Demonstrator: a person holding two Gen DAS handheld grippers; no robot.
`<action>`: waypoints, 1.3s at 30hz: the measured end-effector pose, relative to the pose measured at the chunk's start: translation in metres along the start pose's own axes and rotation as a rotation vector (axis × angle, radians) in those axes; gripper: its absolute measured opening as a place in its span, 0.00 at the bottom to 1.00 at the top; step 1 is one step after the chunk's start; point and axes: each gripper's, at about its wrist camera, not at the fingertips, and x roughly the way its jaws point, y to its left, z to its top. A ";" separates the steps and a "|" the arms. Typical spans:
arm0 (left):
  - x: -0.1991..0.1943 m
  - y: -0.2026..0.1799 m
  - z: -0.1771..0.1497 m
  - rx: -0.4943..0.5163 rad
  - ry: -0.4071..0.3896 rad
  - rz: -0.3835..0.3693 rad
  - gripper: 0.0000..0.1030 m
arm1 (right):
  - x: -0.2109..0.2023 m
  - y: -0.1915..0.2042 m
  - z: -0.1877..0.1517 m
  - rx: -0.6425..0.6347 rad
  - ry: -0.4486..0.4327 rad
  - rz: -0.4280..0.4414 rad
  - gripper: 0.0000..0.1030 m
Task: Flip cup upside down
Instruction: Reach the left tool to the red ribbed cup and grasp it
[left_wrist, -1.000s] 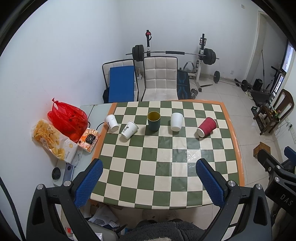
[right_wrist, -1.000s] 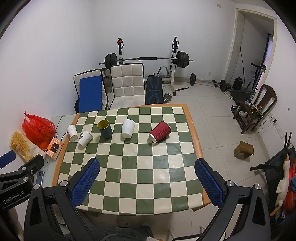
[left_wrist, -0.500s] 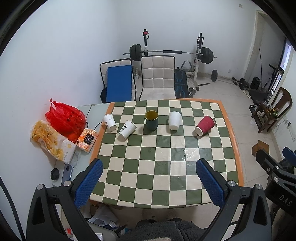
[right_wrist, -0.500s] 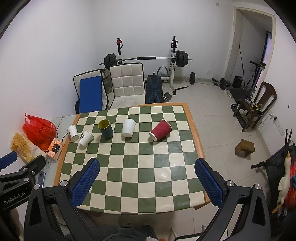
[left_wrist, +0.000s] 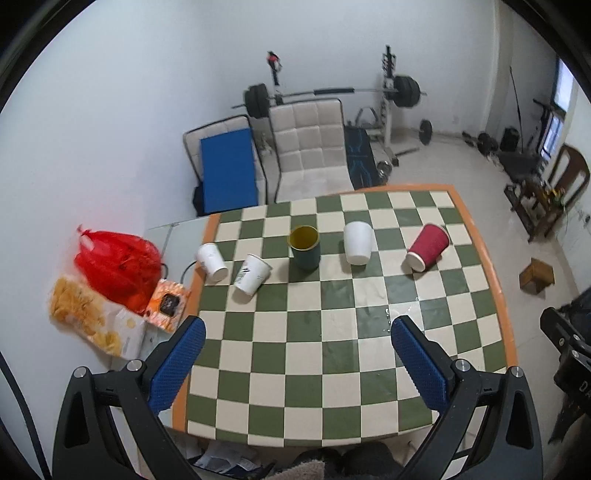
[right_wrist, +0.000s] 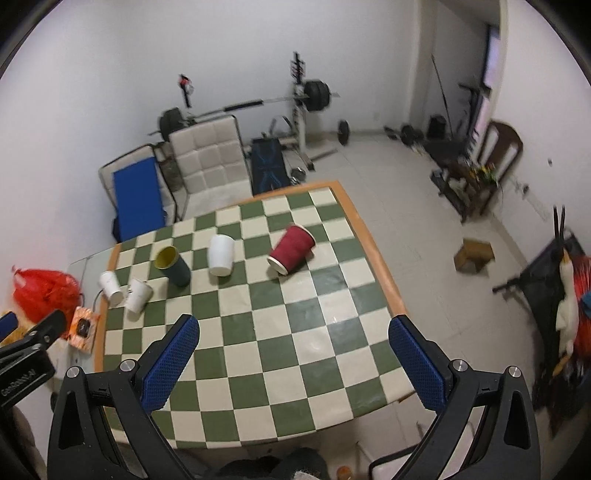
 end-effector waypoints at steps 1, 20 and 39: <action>0.011 -0.004 0.003 0.011 0.012 0.000 1.00 | 0.012 -0.004 0.000 0.013 0.012 -0.004 1.00; 0.238 -0.137 0.083 0.183 0.310 0.022 1.00 | 0.320 -0.082 0.048 0.068 0.362 -0.015 1.00; 0.374 -0.285 0.133 0.458 0.489 -0.129 1.00 | 0.481 -0.134 0.072 0.110 0.567 -0.023 1.00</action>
